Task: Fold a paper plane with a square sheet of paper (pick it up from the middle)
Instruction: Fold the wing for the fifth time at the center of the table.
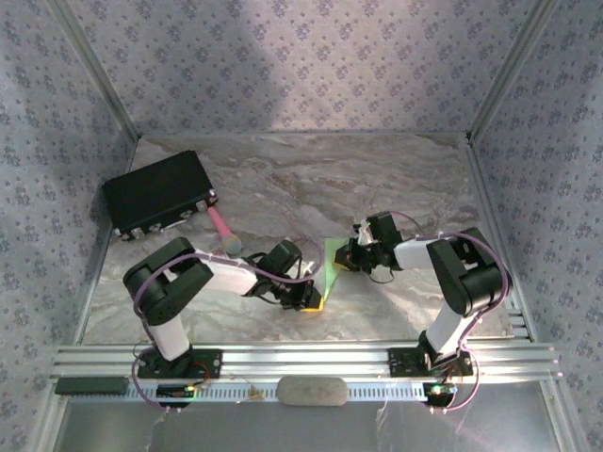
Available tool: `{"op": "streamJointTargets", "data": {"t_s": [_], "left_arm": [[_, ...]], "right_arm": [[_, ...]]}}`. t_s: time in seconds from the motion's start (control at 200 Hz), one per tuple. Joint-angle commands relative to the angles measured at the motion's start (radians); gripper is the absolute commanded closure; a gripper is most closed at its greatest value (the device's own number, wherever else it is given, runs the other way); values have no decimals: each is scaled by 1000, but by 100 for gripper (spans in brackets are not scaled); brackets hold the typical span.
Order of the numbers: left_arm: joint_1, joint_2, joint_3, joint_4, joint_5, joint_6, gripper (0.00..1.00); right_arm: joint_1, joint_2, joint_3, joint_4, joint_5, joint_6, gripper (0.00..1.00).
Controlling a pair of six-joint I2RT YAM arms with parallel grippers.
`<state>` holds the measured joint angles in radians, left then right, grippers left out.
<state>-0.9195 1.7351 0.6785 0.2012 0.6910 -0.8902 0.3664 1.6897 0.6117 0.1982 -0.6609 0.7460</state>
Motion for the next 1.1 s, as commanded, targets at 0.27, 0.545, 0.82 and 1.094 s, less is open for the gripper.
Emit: {"op": "streamJointTargets", "data": {"t_s": [0.27,0.545,0.82,1.094], "left_arm": [[17,-119,114,-52,-92,18,94],[21,107,328,-76,-50,26,94],[26,179,376,-90,-75,57,93],[36,203,357,-117,-98,89,93]], "right_arm": [[6,62,-34,-135,177,-24,95],[6,63,-34,-134,175,-20,95],[6,57,-35,-138,178,-22,95],[8,58,-35,-139,177,-22,95]]}}
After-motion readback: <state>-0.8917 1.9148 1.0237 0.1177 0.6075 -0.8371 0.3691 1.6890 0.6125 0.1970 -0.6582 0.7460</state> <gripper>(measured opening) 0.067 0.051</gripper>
